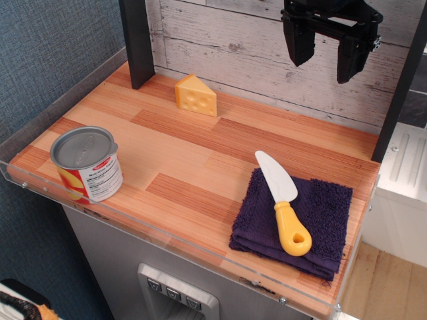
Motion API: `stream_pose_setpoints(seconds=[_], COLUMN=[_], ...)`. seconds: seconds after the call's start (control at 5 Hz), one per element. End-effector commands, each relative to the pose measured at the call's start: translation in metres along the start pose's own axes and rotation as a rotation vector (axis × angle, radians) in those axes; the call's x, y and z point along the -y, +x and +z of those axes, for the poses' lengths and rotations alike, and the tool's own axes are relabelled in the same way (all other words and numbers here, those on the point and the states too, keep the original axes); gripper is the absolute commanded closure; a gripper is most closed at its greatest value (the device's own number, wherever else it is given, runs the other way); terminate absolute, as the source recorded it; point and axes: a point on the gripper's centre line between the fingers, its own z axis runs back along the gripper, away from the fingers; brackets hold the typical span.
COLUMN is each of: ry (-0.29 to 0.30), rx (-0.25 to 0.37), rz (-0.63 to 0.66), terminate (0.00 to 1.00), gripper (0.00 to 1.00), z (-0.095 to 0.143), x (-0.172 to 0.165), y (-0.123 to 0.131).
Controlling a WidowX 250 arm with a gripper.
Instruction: Move the knife above the can
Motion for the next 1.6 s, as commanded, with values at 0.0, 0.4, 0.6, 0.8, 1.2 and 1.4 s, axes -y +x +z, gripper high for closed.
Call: stream_pose_setpoints(seconds=[0.0,0.4,0.6,0.8,1.2,1.4], ry=[0.000,0.126,0.201,0.211,0.195,0.152], rx=[0.000,0.005,-0.028,-0.023,-0.027,-0.048], rz=[0.000,0.340,0.541,0.691,0.822,0.826], terminate=[0.00,0.00,0.00,0.00,0.00,0.00], gripper=[0.00,0.00,0.00,0.00,0.00,0.00], z=[0.000,0.012,0.009,-0.006,-0.040,-0.054], x=[0.000,0.027,0.042,0.042,0.047,0.053], y=[0.000,-0.053,-0.077,-0.092,-0.106,-0.107])
